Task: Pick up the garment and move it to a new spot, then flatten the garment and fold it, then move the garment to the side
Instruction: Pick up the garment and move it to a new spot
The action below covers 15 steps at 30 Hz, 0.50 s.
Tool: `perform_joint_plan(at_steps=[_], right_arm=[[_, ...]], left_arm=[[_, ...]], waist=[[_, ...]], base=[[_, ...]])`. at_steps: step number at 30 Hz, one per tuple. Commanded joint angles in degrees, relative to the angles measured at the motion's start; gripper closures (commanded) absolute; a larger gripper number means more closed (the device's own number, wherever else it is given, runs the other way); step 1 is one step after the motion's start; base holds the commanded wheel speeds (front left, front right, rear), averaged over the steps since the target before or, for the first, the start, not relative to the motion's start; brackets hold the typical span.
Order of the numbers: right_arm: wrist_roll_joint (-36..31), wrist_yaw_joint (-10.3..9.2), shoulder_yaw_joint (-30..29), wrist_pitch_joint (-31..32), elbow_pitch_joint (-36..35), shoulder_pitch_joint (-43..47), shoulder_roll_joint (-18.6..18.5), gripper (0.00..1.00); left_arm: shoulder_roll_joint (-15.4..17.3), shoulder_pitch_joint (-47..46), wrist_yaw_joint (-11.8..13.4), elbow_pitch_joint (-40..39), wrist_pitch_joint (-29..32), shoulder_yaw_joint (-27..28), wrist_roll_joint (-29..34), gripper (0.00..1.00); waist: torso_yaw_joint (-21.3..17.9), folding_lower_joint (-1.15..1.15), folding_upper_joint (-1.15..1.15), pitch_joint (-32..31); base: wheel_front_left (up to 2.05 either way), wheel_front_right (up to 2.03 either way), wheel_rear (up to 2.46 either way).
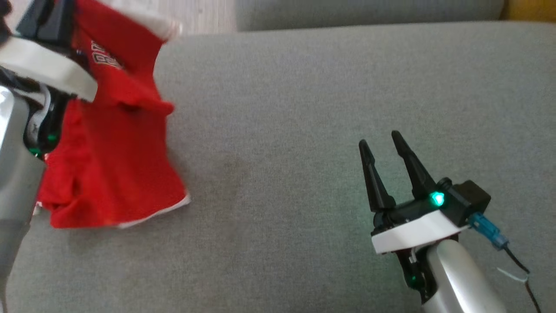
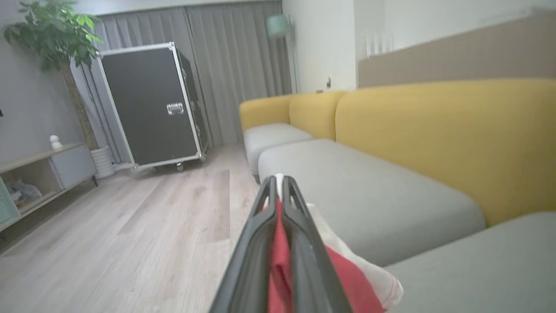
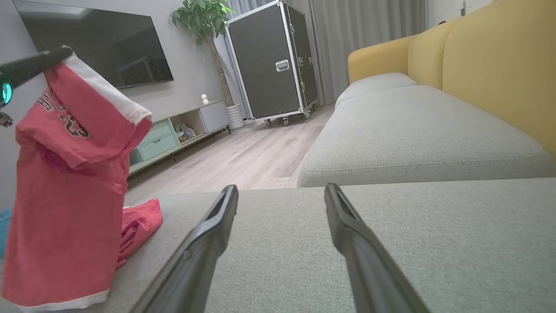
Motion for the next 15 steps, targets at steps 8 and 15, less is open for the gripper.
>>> perform_joint_plan(at_steps=[8, 15], right_arm=[[1.4, -0.04, 2.6, -0.6, -1.3, 0.4, -0.1, 0.00], [2.4, -0.04, 3.8, -0.6, -1.9, -0.2, -0.1, 0.00]], left_arm=[[1.5, 2.7, 4.5, -14.5, 3.1, 2.0, -1.4, 1.00], [-1.3, 6.0, 7.2, -22.2, 5.1, -1.3, -0.7, 1.00]], waist=[[-2.2, 0.01, 0.00, -4.1], [-7.2, 0.01, 0.00, -4.0]], base=[[0.00, 0.00, 0.00], [0.00, 0.00, 0.00]])
